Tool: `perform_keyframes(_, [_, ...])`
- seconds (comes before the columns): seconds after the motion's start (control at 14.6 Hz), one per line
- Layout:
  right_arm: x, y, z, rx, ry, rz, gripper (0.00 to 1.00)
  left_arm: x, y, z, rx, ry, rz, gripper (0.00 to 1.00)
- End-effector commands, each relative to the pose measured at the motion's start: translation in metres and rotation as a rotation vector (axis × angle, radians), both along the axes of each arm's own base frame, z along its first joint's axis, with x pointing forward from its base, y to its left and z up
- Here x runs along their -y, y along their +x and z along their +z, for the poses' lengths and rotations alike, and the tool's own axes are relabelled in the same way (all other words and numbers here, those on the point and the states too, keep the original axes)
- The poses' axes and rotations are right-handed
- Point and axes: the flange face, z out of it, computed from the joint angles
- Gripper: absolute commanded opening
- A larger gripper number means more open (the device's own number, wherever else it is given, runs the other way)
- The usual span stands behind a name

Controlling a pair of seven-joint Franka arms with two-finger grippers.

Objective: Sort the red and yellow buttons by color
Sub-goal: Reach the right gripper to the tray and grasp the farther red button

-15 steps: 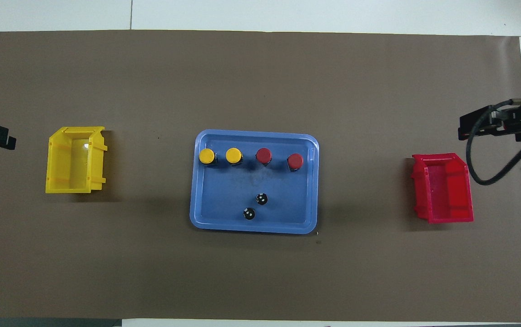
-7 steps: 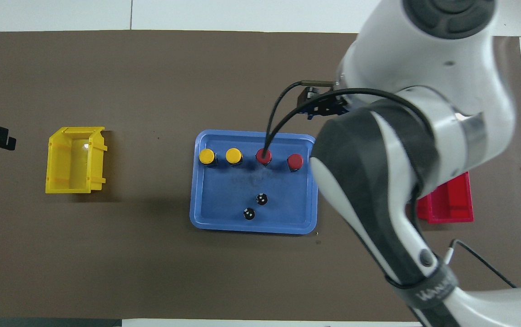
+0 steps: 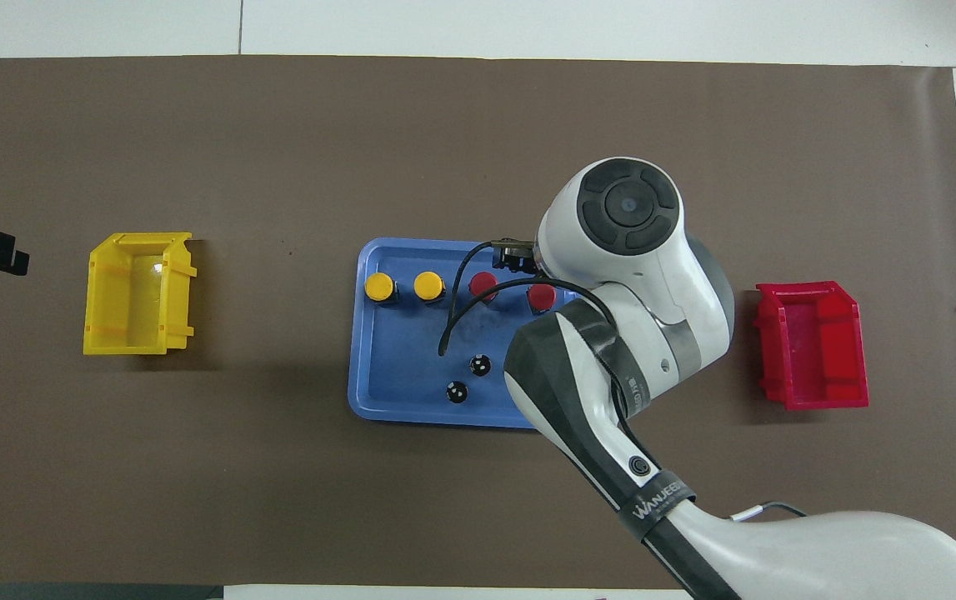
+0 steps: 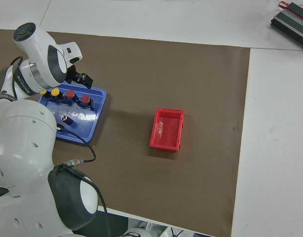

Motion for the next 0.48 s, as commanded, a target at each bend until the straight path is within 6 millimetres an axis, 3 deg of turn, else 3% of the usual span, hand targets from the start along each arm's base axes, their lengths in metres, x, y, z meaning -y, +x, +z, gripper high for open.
perform_keyframes(0.0, [0.003,-0.009,-0.019,-0.009,-0.007,-0.007,1.00,-0.002,-0.001,-0.002,-0.001,0.013,-0.006,1.00])
perform_keyframes(0.27, [0.005,-0.017,-0.046,0.001,-0.001,0.003,0.93,-0.002,-0.001,-0.002,-0.001,0.013,-0.006,1.00])
perform_keyframes(0.41, [0.006,-0.017,-0.048,0.001,-0.003,0.005,0.86,-0.002,-0.001,-0.002,0.001,0.013,-0.006,1.00])
